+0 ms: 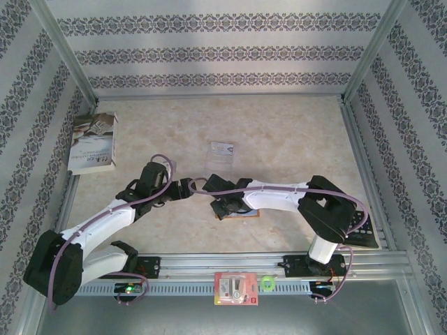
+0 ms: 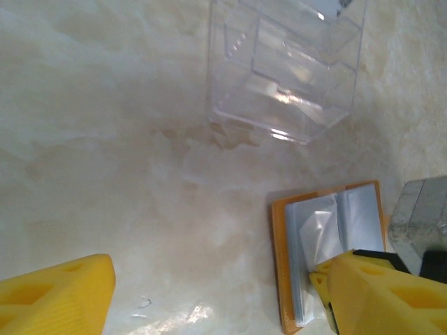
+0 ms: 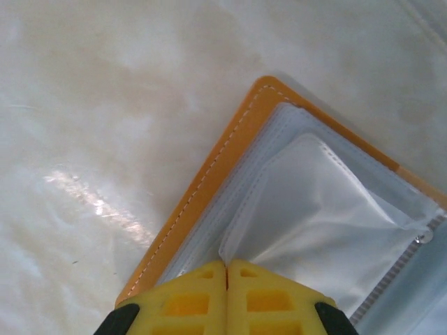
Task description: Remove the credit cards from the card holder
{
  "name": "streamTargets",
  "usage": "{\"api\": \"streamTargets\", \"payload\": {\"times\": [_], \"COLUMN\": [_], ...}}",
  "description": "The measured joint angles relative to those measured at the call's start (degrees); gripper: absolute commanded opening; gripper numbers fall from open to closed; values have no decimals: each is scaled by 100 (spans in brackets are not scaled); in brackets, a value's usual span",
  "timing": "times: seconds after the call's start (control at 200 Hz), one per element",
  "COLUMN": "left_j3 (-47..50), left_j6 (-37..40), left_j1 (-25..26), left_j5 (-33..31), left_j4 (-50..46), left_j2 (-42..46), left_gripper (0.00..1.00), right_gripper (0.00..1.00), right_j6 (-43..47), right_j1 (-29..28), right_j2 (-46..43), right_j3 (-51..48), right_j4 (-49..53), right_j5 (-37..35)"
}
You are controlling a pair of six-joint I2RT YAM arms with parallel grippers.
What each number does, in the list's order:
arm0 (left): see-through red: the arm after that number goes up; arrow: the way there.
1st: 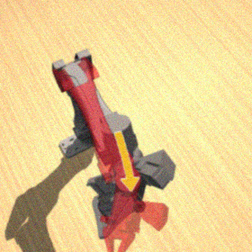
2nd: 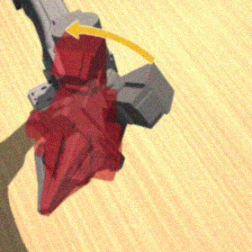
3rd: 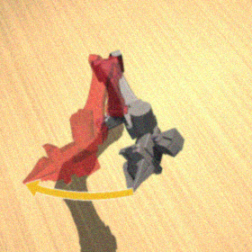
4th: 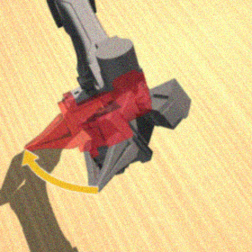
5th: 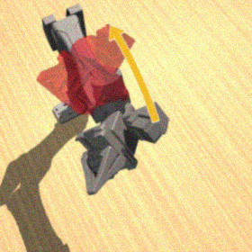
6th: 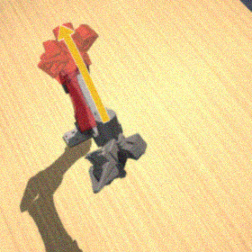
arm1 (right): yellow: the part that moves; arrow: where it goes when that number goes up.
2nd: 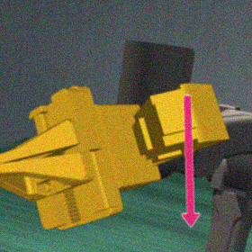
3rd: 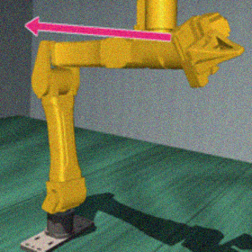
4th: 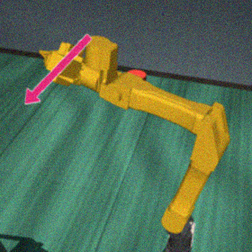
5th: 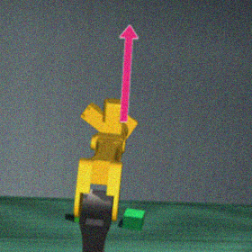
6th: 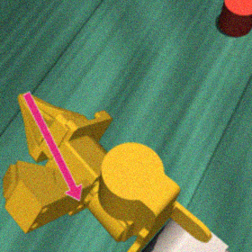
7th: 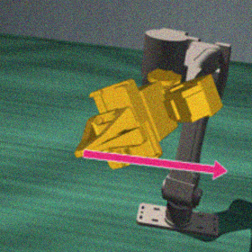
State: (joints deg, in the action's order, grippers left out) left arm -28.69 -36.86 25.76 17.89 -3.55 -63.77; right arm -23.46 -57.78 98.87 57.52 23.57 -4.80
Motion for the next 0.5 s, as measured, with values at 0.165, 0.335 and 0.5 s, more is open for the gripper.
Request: {"api": "streamTargets", "payload": {"times": [0.165, 0.335, 0.5], "left_j3": [0, -11, -177], "left_j6": [-125, -243, -269], "left_j1": [656, 1034, 1248], "left_j5": [11, 57, 181], "left_j4": [350, 643, 728], "left_j2": [-516, -1172, -1574], "left_gripper": [64, 48, 35], "right_gripper": [0, 0, 0], "right_j6": [-61, -262, -476], "right_j1": [225, 601, 782], "right_j2": [-431, -1012, -1237], "right_j3": [-544, -1250, -1572], "right_j4": [-629, -1364, -1862], "right_j5": [505, 999, 1392]}}
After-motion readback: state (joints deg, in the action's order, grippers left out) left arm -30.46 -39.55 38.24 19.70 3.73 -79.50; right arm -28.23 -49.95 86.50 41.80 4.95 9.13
